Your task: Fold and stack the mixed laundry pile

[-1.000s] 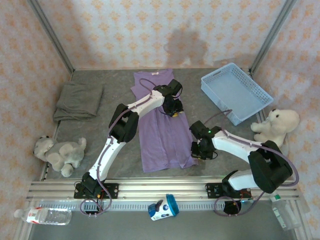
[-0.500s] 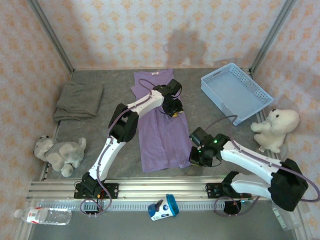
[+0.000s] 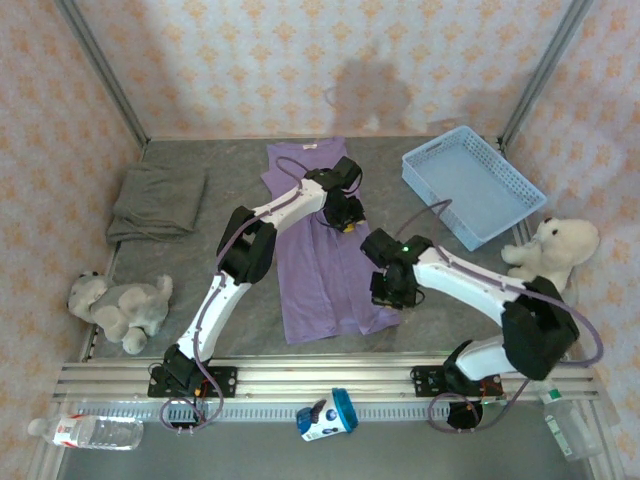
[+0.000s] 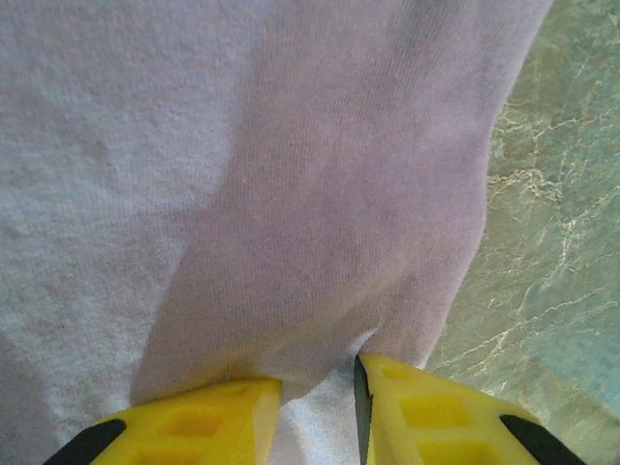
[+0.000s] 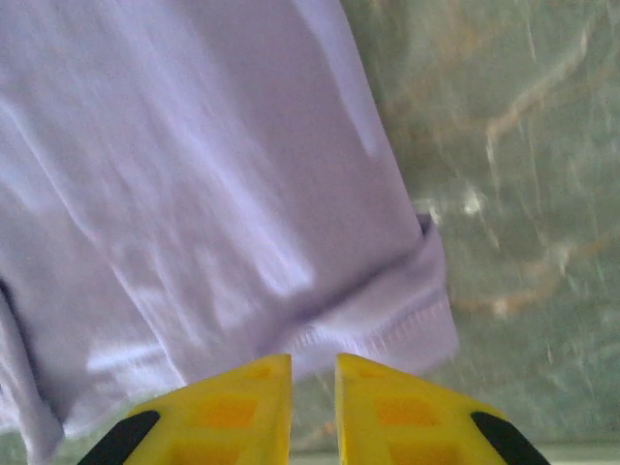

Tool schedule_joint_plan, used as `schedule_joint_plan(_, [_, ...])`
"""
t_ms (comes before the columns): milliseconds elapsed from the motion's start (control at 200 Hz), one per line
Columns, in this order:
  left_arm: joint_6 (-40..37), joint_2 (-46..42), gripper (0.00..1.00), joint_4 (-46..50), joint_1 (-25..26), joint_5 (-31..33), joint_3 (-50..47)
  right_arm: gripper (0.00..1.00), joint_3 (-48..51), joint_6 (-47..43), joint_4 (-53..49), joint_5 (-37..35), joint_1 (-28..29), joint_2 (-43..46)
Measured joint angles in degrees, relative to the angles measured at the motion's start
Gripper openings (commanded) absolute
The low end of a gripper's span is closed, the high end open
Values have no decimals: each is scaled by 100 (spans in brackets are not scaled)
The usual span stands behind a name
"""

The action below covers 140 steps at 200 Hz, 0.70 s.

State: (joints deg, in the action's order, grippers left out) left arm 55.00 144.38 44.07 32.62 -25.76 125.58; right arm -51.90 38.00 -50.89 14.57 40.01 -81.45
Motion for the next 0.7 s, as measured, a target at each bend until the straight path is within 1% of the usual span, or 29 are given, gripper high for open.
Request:
schedule_joint_plan(160, [-2,0,30,0,0,0,-4,19,-44,-221,470,-146,-33,-750])
schedule_joint_plan(290, [0,0,30,0,0,0,-4,20,356,-227,774,-118,-31,-807])
schedule_joint_plan(435, [0,20,30,22,-4,-7,28,20,960,7,1060,7,83,-166])
schedule_joint_plan(580, [4,109,30,164,-15,-101,199,20,1587,542,1438,136,485,522])
schedule_joint_plan(701, [7,173,30,275,-15,-153,330,21,1790,911,1445,232,763,802])
